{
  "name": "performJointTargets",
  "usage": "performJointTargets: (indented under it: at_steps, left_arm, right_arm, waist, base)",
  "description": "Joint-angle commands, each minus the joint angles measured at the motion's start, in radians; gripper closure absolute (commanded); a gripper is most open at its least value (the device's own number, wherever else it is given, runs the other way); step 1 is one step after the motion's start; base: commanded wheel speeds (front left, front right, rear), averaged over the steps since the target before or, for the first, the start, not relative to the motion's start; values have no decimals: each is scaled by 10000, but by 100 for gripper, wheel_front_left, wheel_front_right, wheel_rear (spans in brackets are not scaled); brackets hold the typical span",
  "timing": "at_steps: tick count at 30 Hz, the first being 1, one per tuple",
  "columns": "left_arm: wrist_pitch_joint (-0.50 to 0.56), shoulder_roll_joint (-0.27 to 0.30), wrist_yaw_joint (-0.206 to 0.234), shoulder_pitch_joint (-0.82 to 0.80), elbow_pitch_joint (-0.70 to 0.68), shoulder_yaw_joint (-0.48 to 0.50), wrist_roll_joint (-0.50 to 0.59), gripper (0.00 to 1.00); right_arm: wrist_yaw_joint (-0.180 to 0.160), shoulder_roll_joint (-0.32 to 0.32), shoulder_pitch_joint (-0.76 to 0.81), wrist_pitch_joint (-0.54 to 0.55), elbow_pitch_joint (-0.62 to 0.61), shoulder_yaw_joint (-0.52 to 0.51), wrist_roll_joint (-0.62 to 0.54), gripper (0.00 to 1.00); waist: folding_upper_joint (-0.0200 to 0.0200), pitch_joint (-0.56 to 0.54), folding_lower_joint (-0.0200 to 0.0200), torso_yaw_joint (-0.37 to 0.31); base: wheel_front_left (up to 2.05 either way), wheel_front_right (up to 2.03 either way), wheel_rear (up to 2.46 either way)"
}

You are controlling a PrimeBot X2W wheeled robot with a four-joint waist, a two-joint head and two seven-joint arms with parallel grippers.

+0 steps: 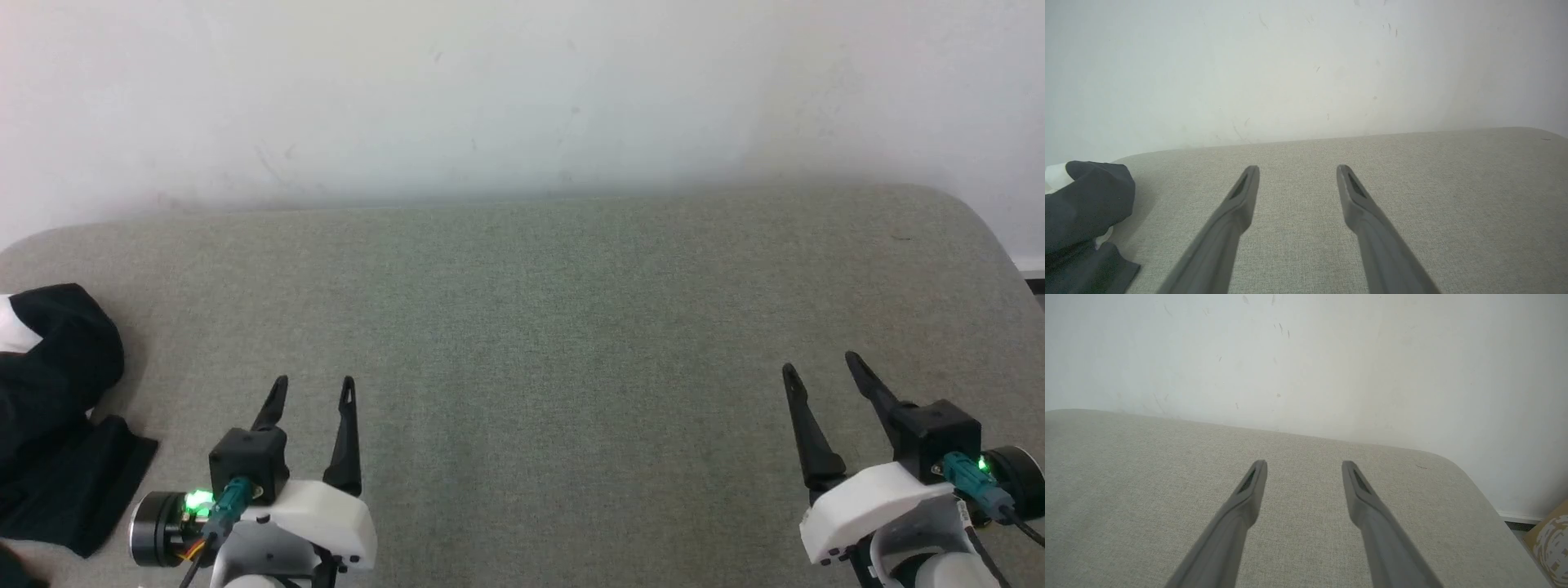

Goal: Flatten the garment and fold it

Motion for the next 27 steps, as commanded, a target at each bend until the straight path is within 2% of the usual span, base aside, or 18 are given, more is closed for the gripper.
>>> performJointTargets:
  at_steps: [1, 27]
  left_arm:
    - [-143, 8, -47, 64, -52, 9, -26, 0]
    - [-667, 6, -107, 352, -252, 84, -93, 0]
  right_arm:
    - [0, 2, 49, -133, -14, -104, 113, 0]
    - [-2, 10, 229, -655, -61, -604, 295, 0]
  waist:
    - [0, 1, 0, 5]
    - [0, -30, 0, 78]
  base:
    - [0, 0, 0]
    - [0, 0, 0]
